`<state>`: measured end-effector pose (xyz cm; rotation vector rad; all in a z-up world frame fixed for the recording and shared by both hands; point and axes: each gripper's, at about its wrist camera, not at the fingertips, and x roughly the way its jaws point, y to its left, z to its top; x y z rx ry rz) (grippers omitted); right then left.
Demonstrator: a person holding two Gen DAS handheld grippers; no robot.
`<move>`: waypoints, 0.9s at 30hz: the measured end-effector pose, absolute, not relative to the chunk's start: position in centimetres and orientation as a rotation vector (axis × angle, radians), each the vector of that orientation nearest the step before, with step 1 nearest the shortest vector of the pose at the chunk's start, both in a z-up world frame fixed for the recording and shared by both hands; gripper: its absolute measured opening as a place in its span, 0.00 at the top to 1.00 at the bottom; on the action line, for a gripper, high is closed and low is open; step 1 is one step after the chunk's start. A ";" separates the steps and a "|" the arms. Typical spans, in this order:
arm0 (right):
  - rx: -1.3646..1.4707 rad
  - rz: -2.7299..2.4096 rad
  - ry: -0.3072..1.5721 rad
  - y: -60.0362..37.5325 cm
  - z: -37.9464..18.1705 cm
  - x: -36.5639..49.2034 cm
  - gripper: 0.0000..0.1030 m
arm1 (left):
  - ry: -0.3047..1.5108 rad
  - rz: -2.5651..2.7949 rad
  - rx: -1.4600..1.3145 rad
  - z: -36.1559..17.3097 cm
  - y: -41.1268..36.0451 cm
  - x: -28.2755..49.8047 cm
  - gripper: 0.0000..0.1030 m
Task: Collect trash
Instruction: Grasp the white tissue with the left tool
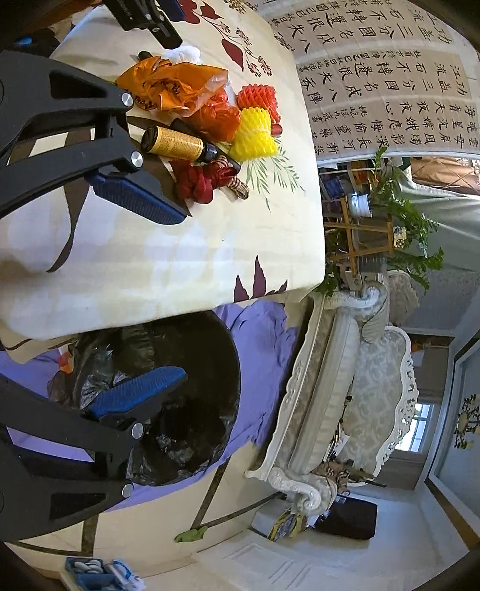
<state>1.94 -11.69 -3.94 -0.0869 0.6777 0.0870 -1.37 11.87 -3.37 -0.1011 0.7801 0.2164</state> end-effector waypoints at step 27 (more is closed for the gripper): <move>-0.100 0.216 0.701 -6.8 -4.2 1.6 0.32 | 0.791 0.174 -0.132 -3.5 13.0 -2.0 0.65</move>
